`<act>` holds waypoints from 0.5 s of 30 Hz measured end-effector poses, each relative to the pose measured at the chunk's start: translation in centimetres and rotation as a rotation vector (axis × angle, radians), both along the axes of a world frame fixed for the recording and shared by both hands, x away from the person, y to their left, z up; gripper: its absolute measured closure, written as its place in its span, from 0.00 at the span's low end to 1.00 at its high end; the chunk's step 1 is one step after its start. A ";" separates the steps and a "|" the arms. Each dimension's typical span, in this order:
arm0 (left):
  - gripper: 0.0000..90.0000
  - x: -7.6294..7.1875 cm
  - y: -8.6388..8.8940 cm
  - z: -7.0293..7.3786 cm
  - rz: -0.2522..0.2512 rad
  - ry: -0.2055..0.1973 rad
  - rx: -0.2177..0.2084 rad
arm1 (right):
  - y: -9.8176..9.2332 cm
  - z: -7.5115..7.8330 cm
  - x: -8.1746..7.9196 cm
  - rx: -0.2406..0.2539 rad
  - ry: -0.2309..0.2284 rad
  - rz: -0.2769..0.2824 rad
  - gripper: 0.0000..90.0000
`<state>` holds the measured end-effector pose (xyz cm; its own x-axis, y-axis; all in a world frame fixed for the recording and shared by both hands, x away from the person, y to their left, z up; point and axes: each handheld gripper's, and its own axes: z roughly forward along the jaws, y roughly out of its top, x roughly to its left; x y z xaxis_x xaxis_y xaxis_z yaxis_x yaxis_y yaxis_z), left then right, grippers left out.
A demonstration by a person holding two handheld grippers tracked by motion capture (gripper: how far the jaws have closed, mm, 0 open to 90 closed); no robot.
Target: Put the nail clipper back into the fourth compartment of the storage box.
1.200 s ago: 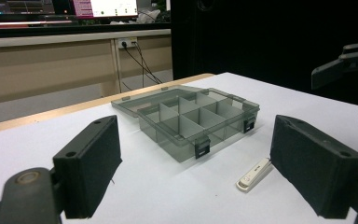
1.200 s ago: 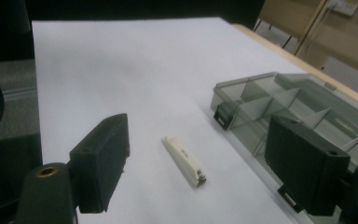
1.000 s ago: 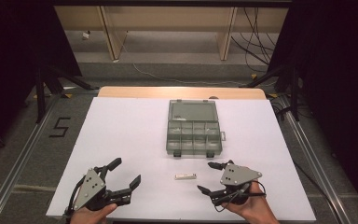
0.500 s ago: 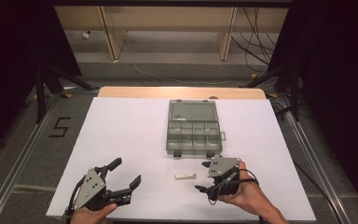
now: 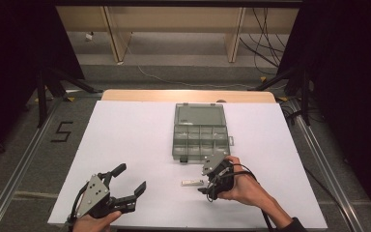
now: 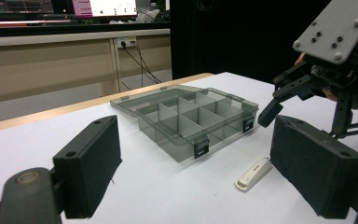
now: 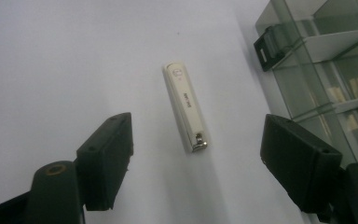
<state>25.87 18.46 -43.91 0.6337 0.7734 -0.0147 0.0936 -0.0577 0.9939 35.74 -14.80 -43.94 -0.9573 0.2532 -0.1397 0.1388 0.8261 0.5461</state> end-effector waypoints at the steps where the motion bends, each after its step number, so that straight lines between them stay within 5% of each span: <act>1: 0.18 0.0 0.0 0.0 0.000 0.003 -0.003 | 0.2 -0.1 0.1 -0.010 0.008 0.004 0.30; 9: 0.18 0.0 0.0 0.0 0.000 0.001 0.001 | 1.3 -0.4 1.2 -0.050 0.021 0.024 0.33; 15: 0.18 0.0 0.0 0.0 -0.001 0.001 0.000 | 2.2 -0.9 2.0 -0.109 0.090 0.064 0.46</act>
